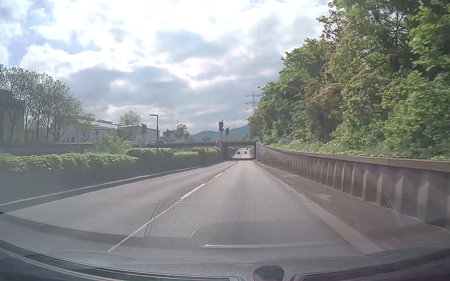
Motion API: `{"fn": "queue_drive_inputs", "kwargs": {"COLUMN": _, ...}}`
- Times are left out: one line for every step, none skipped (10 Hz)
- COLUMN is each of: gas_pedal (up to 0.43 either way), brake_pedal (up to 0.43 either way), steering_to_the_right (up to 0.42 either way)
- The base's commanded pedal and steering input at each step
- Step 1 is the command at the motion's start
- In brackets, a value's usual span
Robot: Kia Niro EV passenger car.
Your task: Follow the waypoints while adhering to traffic rules and regulations
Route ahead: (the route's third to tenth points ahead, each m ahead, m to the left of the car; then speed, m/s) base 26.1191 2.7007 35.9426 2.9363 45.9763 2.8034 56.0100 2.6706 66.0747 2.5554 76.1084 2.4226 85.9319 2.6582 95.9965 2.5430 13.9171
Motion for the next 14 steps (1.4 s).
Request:
{"fn": "queue_drive_inputs", "kwargs": {"gas_pedal": 0.047, "brake_pedal": 0.000, "steering_to_the_right": 0.000}}
{"fn": "queue_drive_inputs", "kwargs": {"gas_pedal": 0.047, "brake_pedal": 0.000, "steering_to_the_right": 0.000}}
{"fn": "queue_drive_inputs", "kwargs": {"gas_pedal": 0.047, "brake_pedal": 0.000, "steering_to_the_right": 0.000}}
{"fn": "queue_drive_inputs", "kwargs": {"gas_pedal": 0.047, "brake_pedal": 0.000, "steering_to_the_right": 0.000}}
{"fn": "queue_drive_inputs", "kwargs": {"gas_pedal": 0.047, "brake_pedal": 0.000, "steering_to_the_right": -0.001}}
{"fn": "queue_drive_inputs", "kwargs": {"gas_pedal": 0.047, "brake_pedal": 0.000, "steering_to_the_right": -0.001}}
{"fn": "queue_drive_inputs", "kwargs": {"gas_pedal": 0.047, "brake_pedal": 0.000, "steering_to_the_right": -0.001}}
{"fn": "queue_drive_inputs", "kwargs": {"gas_pedal": 0.047, "brake_pedal": 0.000, "steering_to_the_right": -0.001}}
{"fn": "queue_drive_inputs", "kwargs": {"gas_pedal": 0.047, "brake_pedal": 0.000, "steering_to_the_right": -0.001}}
{"fn": "queue_drive_inputs", "kwargs": {"gas_pedal": 0.047, "brake_pedal": 0.000, "steering_to_the_right": -0.001}}
{"fn": "queue_drive_inputs", "kwargs": {"gas_pedal": 0.047, "brake_pedal": 0.000, "steering_to_the_right": -0.001}}
{"fn": "queue_drive_inputs", "kwargs": {"gas_pedal": 0.047, "brake_pedal": 0.000, "steering_to_the_right": -0.001}}
{"fn": "queue_drive_inputs", "kwargs": {"gas_pedal": 0.047, "brake_pedal": 0.000, "steering_to_the_right": -0.001}}
{"fn": "queue_drive_inputs", "kwargs": {"gas_pedal": 0.059, "brake_pedal": 0.000, "steering_to_the_right": -0.001}}
